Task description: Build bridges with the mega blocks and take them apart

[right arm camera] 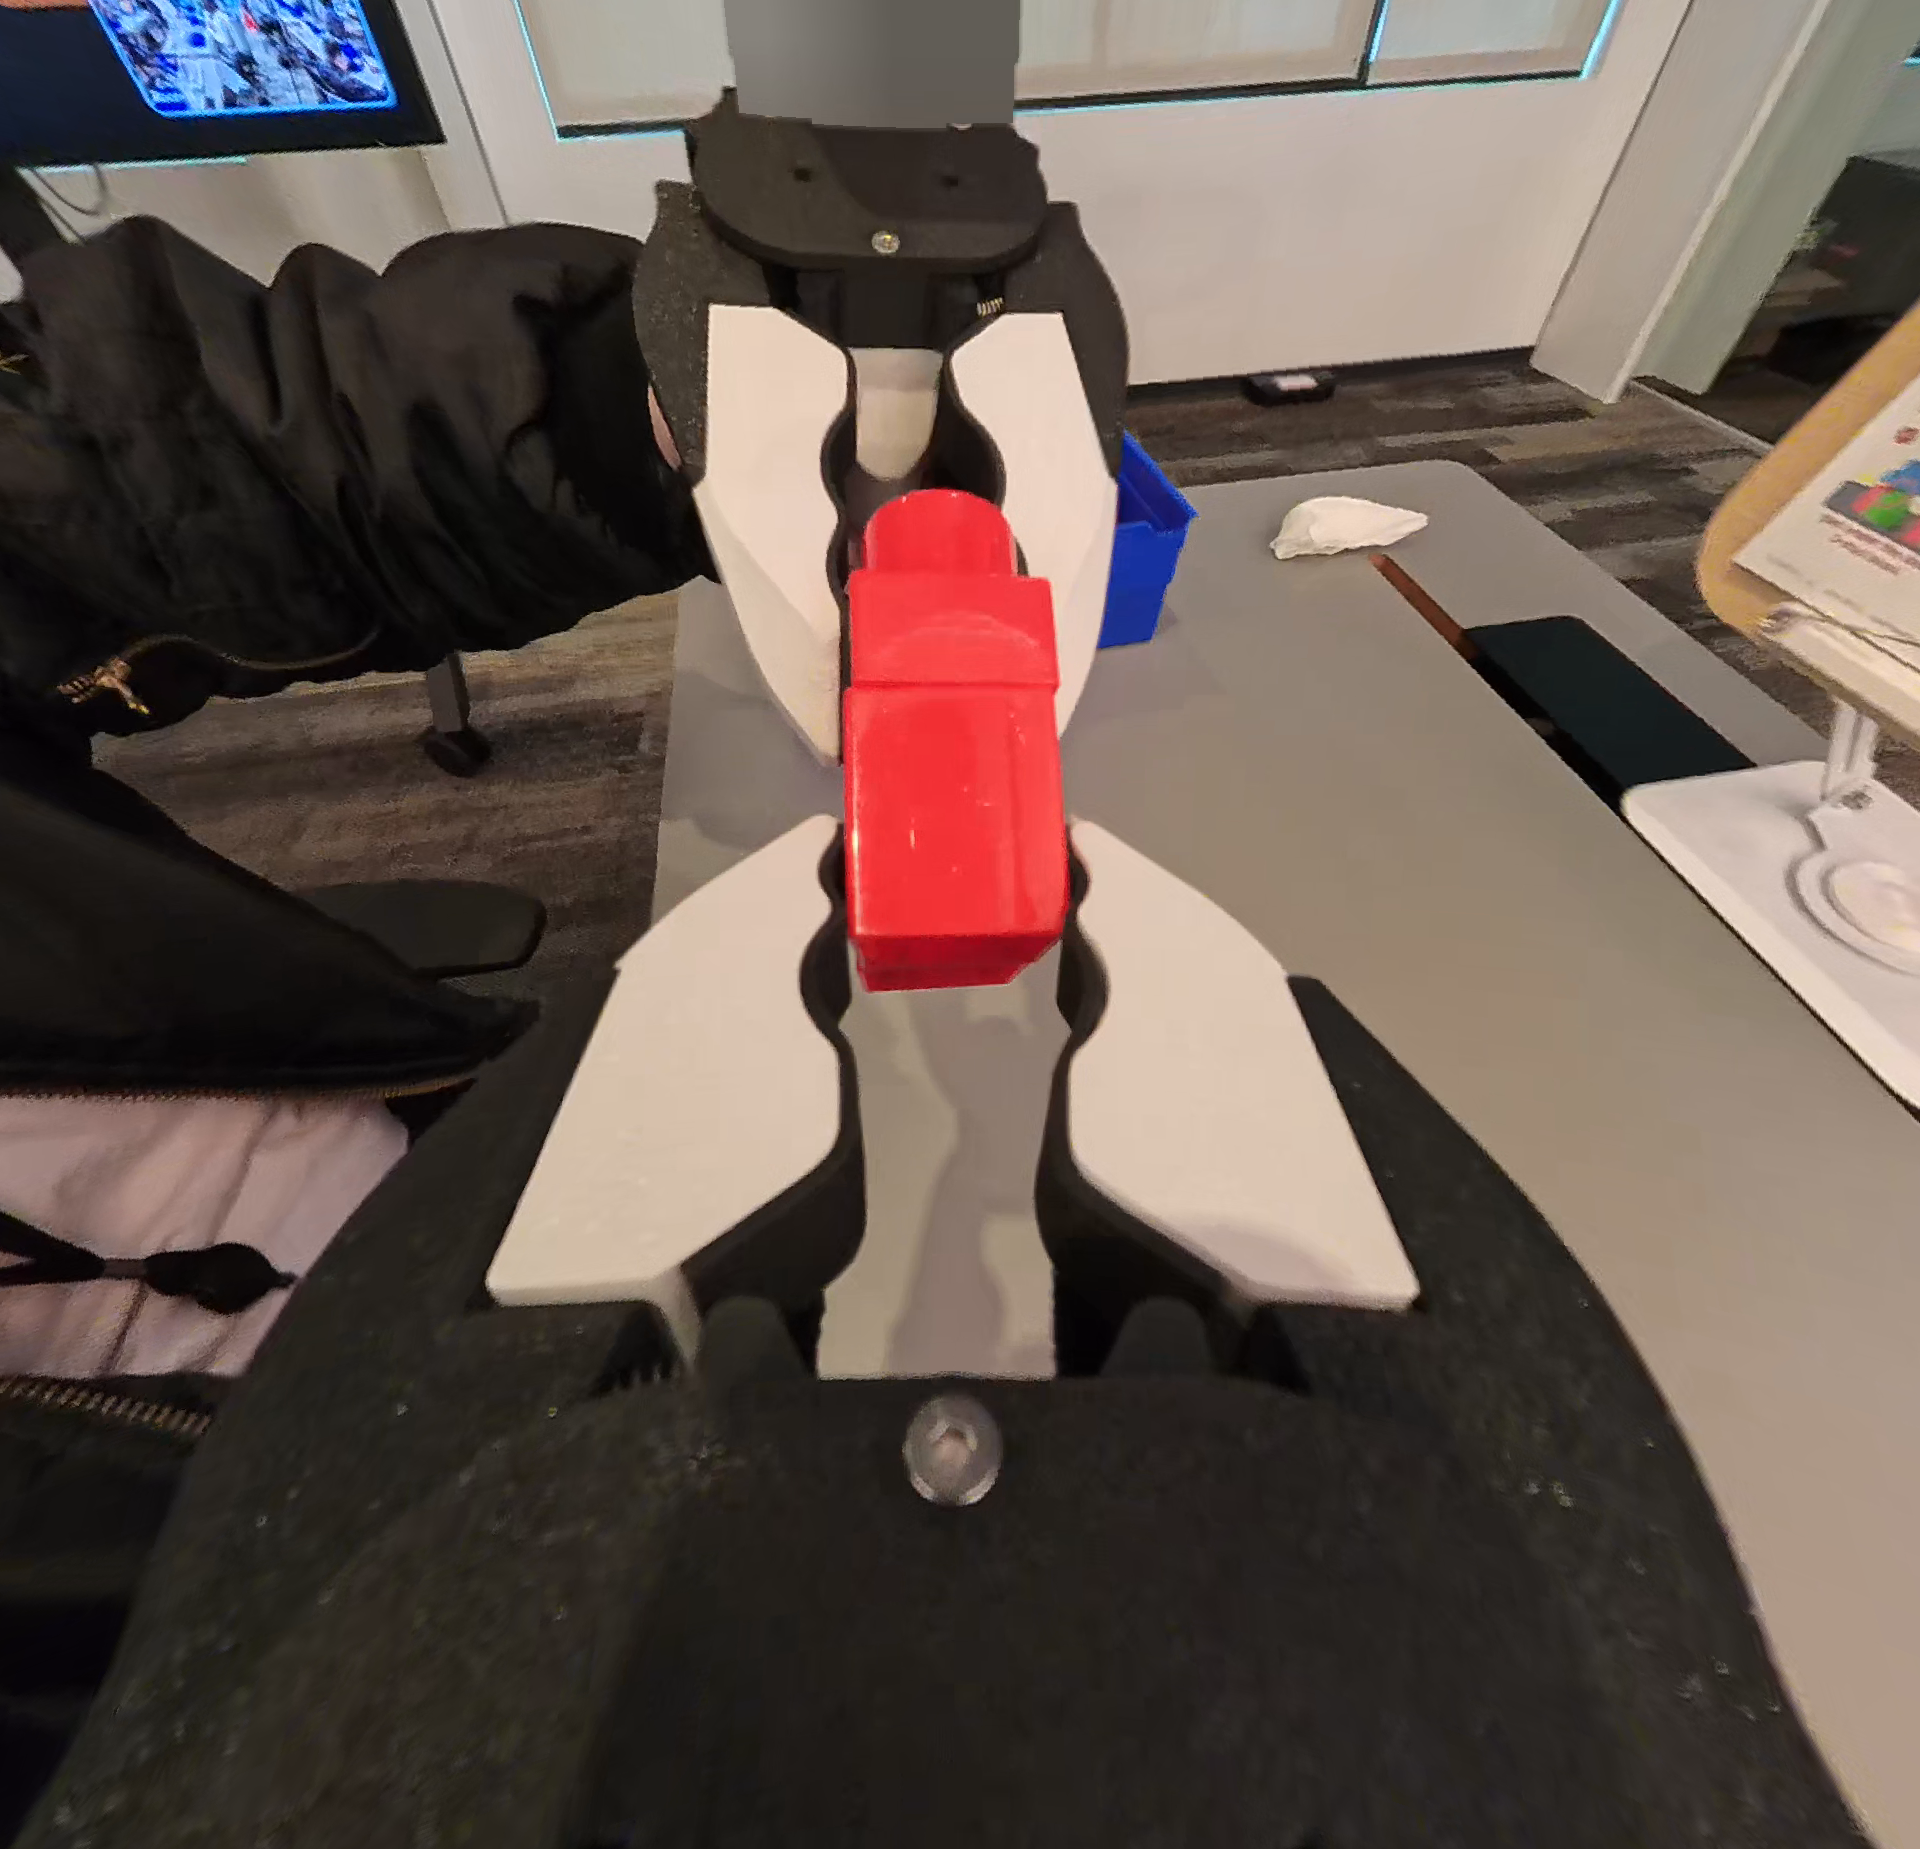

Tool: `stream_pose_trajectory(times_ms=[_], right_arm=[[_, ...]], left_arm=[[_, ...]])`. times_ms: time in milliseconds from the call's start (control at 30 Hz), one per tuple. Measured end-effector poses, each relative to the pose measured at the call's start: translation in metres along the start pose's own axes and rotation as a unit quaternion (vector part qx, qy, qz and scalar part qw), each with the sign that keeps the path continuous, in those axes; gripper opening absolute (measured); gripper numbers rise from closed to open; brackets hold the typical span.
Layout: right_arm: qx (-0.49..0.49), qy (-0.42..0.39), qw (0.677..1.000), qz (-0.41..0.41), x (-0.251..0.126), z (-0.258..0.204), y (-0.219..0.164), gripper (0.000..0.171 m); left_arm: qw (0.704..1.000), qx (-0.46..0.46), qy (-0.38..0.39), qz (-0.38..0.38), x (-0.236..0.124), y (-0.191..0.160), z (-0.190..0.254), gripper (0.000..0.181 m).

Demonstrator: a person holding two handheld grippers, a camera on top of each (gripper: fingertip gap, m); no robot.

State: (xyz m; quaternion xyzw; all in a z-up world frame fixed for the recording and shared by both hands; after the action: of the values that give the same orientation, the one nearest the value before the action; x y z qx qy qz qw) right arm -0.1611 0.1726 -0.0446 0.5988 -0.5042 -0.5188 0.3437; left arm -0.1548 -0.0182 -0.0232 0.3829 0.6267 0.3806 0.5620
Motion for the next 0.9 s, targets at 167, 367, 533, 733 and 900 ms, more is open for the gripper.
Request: stream_pose_trajectory(times_ms=[167, 367, 533, 733, 900], right_arm=[[0.020, -0.020, 0.999, 0.016, -0.049, -0.001, -0.014, 0.036], [0.034, -0.044, 0.998, 0.015, -0.097, -0.005, -0.034, 0.036], [0.043, -0.072, 0.996, 0.029, -0.132, -0.004, -0.048, 0.036], [0.102, -0.264, 0.958, 0.038, -0.236, 0.026, -0.086, 0.036], [0.259, -0.395, 0.881, -0.029, -0.285, 0.090, -0.145, 0.036]], left_arm=[[0.999, 0.008, -0.029, 0.026, 0.045, 0.020, -0.002, 0.034], [0.997, 0.019, -0.062, 0.032, 0.092, 0.036, 0.000, 0.034], [0.996, 0.016, -0.053, 0.066, 0.105, 0.046, -0.004, 0.034], [0.993, -0.020, -0.019, 0.113, 0.067, 0.042, -0.026, 0.034], [0.998, -0.018, -0.021, 0.059, 0.080, 0.026, -0.021, 0.034]])
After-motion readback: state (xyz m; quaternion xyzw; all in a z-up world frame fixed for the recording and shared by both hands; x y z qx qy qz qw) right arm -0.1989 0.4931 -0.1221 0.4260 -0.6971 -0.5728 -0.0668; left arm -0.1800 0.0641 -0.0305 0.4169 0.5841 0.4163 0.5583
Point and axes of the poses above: each gripper's, where its closed fingertips meet, x out along the fingers, y out of its top, z = x × y across the jaws, the point moved 10 cm from there along -x, back along the fingers, and after that the axes turned 12 degrees about x, right-handed, at the moved point
